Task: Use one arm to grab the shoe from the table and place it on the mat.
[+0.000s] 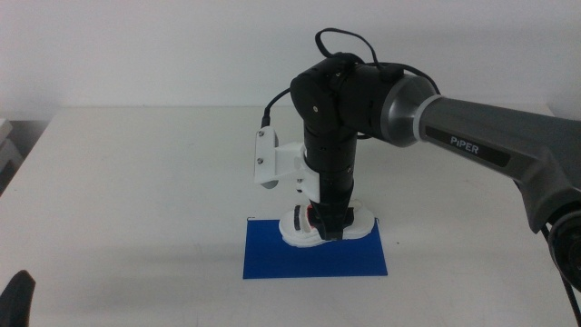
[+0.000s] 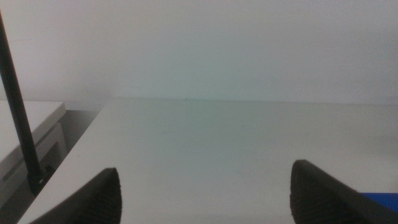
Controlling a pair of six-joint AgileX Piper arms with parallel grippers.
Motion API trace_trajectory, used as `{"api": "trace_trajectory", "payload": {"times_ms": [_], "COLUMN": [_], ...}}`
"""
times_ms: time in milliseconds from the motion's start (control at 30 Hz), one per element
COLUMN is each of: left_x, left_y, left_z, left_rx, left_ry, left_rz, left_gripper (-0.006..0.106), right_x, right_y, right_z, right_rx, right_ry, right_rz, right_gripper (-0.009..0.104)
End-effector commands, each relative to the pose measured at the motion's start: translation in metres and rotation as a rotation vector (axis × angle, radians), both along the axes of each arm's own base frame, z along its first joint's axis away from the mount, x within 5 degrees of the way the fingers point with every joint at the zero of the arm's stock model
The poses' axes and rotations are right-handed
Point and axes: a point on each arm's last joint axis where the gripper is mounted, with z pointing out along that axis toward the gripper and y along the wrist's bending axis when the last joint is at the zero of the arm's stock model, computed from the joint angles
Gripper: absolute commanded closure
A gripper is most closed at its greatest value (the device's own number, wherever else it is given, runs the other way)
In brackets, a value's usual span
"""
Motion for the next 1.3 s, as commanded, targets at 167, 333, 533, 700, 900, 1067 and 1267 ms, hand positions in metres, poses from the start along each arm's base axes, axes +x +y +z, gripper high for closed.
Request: {"api": "trace_trajectory", "payload": {"times_ms": [167, 333, 533, 700, 900, 1067, 1267], "left_x": [-0.001, -0.001, -0.001, -0.001, -0.001, -0.001, -0.001], "left_y": [-0.001, -0.001, -0.001, -0.001, -0.001, -0.001, -0.001], "left_z": [0.005, 0.005, 0.005, 0.005, 0.005, 0.005, 0.005], "left_rx": [-0.005, -0.005, -0.005, -0.005, -0.005, -0.005, -0.005], "left_ry": [-0.080, -0.080, -0.080, -0.080, -0.080, -0.080, -0.080], "left_rz": [-0.015, -0.015, -0.015, -0.015, -0.015, -0.015, -0.015], "left_gripper": [0.008, 0.008, 0.008, 0.008, 0.008, 0.008, 0.008], "right_x": [-0.004, 0.000, 0.004, 0.005, 0.005, 0.001, -0.018], "right_y": [-0.004, -0.001, 0.002, 0.003, 0.003, 0.000, -0.023], "right_z": [0.026, 0.015, 0.010, 0.010, 0.010, 0.016, 0.079], "right_rx": [0.044, 0.048, 0.064, 0.067, 0.067, 0.066, 0.192], "right_ry": [0.007, 0.006, -0.018, -0.019, -0.019, -0.003, -0.021], "right_rz": [-0.014, -0.014, -0.012, -0.012, -0.012, -0.044, -0.227], "right_gripper": [0.089, 0.089, 0.080, 0.057, 0.019, 0.011, 0.012]}}
